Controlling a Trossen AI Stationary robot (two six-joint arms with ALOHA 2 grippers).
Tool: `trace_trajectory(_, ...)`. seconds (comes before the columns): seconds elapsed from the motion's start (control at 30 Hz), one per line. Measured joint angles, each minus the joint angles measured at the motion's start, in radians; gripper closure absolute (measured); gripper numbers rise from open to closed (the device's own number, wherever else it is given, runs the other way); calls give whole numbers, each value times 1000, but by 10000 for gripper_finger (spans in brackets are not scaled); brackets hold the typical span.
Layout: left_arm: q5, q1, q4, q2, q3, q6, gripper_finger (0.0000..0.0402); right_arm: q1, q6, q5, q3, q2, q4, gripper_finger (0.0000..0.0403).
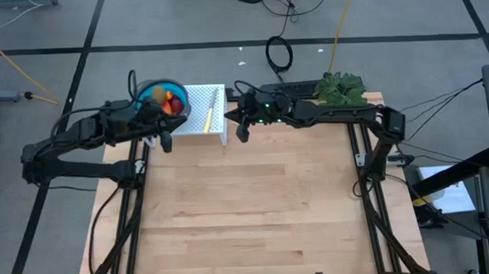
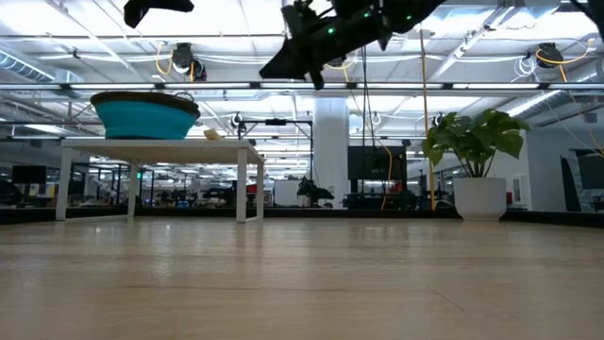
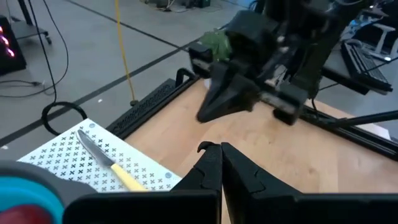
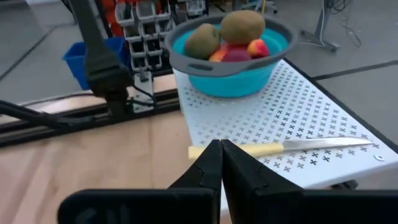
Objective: Pick & Place Fruit
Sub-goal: Put the butter knife into the right side of the blue strainer bowl on the shelf
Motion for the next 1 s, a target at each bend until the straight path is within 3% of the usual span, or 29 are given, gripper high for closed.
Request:
trace_trajectory(0.3,1,0,9,-71,-71,-46,401,-38,-119,1,63,129,19,403)
trace_trajectory(0.5,4,0,43,-52,-99,-64,401,-58,-105,0,63,161,-3,403)
trace_trajectory(0.67,20,0,106,18,-110,-60,401,-57,-113,-4,63,157,-13,403)
trace_trajectory(0.8,-24,0,129,91,-109,-89,401,-57,-94,-4,63,113,-93,403)
trace_trajectory(1.0,-88,34,62,252,-14,-89,401,-59,-144,11,9,6,-111,403)
